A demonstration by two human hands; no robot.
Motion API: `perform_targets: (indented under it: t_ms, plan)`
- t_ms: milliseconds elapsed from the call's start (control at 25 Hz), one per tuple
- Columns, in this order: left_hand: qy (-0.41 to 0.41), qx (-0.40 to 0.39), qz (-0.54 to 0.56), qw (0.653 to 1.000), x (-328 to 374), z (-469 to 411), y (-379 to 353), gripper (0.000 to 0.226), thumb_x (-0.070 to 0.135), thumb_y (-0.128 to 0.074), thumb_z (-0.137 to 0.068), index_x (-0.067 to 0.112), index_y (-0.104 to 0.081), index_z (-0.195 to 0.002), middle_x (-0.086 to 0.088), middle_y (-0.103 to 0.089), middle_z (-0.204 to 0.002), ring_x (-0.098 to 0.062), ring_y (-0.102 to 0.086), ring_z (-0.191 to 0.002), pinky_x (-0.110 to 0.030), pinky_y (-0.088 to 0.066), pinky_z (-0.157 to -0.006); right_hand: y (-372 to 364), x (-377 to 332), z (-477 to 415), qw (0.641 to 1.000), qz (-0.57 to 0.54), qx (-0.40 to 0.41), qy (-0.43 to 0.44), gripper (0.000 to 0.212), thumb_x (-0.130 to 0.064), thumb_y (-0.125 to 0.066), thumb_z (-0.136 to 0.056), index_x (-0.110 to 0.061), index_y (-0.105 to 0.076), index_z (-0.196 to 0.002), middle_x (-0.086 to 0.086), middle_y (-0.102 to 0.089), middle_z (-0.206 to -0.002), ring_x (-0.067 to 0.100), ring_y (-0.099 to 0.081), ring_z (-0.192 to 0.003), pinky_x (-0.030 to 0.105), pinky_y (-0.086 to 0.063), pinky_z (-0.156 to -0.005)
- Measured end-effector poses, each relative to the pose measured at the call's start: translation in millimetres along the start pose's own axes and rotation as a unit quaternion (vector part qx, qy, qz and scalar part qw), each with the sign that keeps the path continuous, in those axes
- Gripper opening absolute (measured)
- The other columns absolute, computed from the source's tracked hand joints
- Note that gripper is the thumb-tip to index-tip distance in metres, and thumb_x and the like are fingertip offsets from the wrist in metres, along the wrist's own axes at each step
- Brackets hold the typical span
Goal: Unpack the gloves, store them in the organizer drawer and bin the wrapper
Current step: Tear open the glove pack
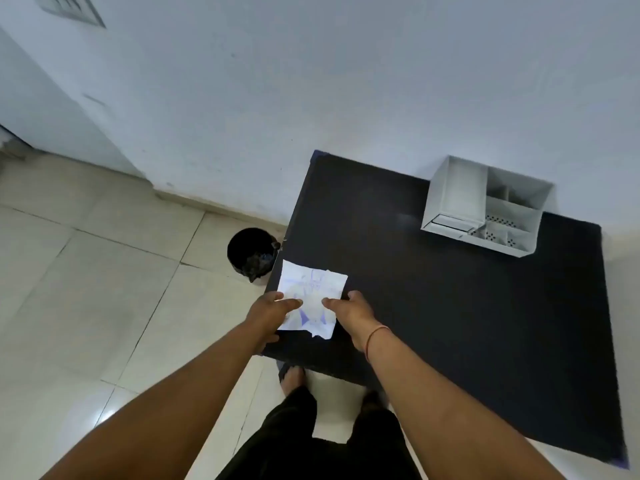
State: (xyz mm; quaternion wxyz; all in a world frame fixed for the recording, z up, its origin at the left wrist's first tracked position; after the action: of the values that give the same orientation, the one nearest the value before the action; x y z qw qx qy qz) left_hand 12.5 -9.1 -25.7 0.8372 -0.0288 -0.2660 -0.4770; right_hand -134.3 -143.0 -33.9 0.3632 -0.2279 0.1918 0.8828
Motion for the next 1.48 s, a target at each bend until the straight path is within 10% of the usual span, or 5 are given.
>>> perform_targets:
  t_ms: [280, 480, 840, 1160, 1480]
  plan:
    - [0.075, -0.095, 0.090, 0.989, 29, -9, 7, 0.080, 0.074, -0.071, -0.085, 0.012, -0.063, -0.134, -0.017, -0.068, -0.139, -0.034, -0.072, -0.110, -0.048, -0.061, -0.089, -10, -44, 3, 0.997, 0.038, 0.006, 0.070, 0.017, -0.010, -0.069, -0.098, -0.011, -0.076, -0.113, 0.012, -0.079, -0.112, 0.028, -0.074, -0.096, 0.043, -0.063, -0.084]
    - [0.040, -0.258, 0.281, 0.924, 69, 12, 9, 0.068, 0.059, -0.070, -0.092, 0.008, -0.073, -0.135, -0.024, -0.078, -0.128, -0.042, -0.078, -0.112, -0.055, -0.065, -0.092, 10, -80, 86, 0.780, 0.442, 0.029, 0.443, 0.027, -0.026, -0.069, -0.092, -0.032, -0.078, -0.117, 0.001, -0.061, -0.135, 0.019, -0.052, -0.123, 0.034, -0.045, -0.106]
    - [-0.047, -0.321, 0.263, 0.909, 102, 43, -10, 0.047, 0.026, -0.069, -0.097, 0.016, -0.064, -0.143, -0.020, -0.076, -0.133, -0.043, -0.077, -0.113, -0.057, -0.065, -0.086, 62, -106, 118, 0.916, 0.309, 0.050, 0.250, 0.037, -0.045, -0.080, -0.087, -0.029, -0.067, -0.118, -0.006, -0.066, -0.107, 0.014, -0.064, -0.097, 0.025, -0.052, -0.079]
    - [-0.043, -0.323, 0.259, 0.909, 107, 65, -23, 0.043, 0.029, -0.071, -0.098, 0.014, -0.067, -0.138, -0.020, -0.078, -0.130, -0.044, -0.078, -0.113, -0.060, -0.064, -0.091, 84, -98, 155, 0.913, 0.316, -0.050, 0.254, 0.042, -0.050, -0.082, -0.083, -0.033, -0.071, -0.119, -0.016, -0.065, -0.114, 0.008, -0.064, -0.105, 0.022, -0.053, -0.084]
    - [-0.027, -0.234, 0.193, 0.953, 109, 91, -35, 0.066, 0.070, -0.072, -0.087, 0.011, -0.073, -0.117, -0.026, -0.077, -0.122, -0.041, -0.083, -0.097, -0.054, -0.067, -0.082, 103, -105, 167, 0.894, 0.194, 0.191, 0.357, 0.013, -0.035, -0.080, -0.085, -0.022, -0.075, -0.084, -0.007, -0.072, -0.087, 0.011, -0.068, -0.076, 0.018, -0.049, -0.062]
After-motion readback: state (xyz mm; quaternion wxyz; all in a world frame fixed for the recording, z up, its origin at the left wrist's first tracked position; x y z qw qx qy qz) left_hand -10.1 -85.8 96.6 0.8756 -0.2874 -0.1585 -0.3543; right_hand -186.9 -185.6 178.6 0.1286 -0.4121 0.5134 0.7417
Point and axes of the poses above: each hand's wrist, its own z-axis away from the middle knuckle, its own y-axis out of the back of the hand, x = y × z, the point moved 3 cm from there along -z, towards the middle knuckle
